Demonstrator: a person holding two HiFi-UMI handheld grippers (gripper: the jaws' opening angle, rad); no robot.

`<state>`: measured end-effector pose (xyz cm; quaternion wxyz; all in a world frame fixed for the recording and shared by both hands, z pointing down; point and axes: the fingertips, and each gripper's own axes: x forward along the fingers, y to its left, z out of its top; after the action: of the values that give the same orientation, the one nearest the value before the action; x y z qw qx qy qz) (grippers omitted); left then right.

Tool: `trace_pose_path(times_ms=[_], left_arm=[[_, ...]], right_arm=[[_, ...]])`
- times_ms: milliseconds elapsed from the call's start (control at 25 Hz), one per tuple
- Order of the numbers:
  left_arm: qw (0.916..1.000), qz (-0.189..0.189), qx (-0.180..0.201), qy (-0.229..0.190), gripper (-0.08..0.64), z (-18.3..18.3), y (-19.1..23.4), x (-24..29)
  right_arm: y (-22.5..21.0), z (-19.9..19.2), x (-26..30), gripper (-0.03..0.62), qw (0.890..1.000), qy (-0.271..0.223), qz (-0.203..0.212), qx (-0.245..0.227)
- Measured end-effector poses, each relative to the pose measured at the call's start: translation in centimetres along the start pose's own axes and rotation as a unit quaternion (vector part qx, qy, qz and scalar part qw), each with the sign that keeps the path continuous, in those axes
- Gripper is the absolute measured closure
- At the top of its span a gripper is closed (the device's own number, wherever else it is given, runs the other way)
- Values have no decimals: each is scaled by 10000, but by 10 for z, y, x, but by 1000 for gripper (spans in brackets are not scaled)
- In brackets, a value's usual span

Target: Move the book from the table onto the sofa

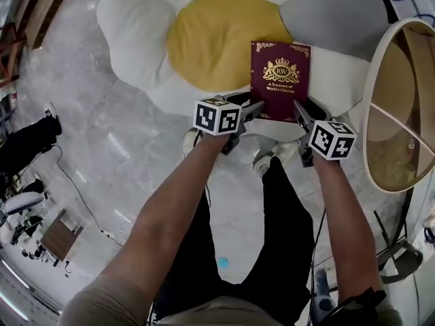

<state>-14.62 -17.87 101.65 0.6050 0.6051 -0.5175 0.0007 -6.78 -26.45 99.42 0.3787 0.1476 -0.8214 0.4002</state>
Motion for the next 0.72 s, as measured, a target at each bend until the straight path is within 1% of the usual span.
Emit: trace_pose_path(times_ms=[120, 200, 240, 360, 480, 560, 720], left_arm=[[9998, 32, 26, 174, 334, -6, 6, 5], [9996, 85, 133, 246, 334, -3, -1, -1], [9994, 100, 200, 273, 334, -1, -6, -6], [9988, 152, 319, 335, 334, 1, -18, -30], [9979, 132, 497, 393, 334, 4, -37, -64], [9970, 75, 646, 424, 334, 6, -55, -90], [9950, -159, 881, 443, 334, 8, -104, -145]], right_arm=[[1, -1, -1, 439, 9999, 102, -44, -118], [8, 2, -12, 421, 9997, 127, -86, -163], [11, 4, -17, 422, 9996, 136, -139, -194], [22, 4, -36, 422, 9991, 176, -295, -237], [44, 10, -62, 425, 9990, 78, -366, -238], [65, 13, -83, 445, 9987, -4, -389, -337], [109, 17, -133, 511, 9977, -161, -479, -461]])
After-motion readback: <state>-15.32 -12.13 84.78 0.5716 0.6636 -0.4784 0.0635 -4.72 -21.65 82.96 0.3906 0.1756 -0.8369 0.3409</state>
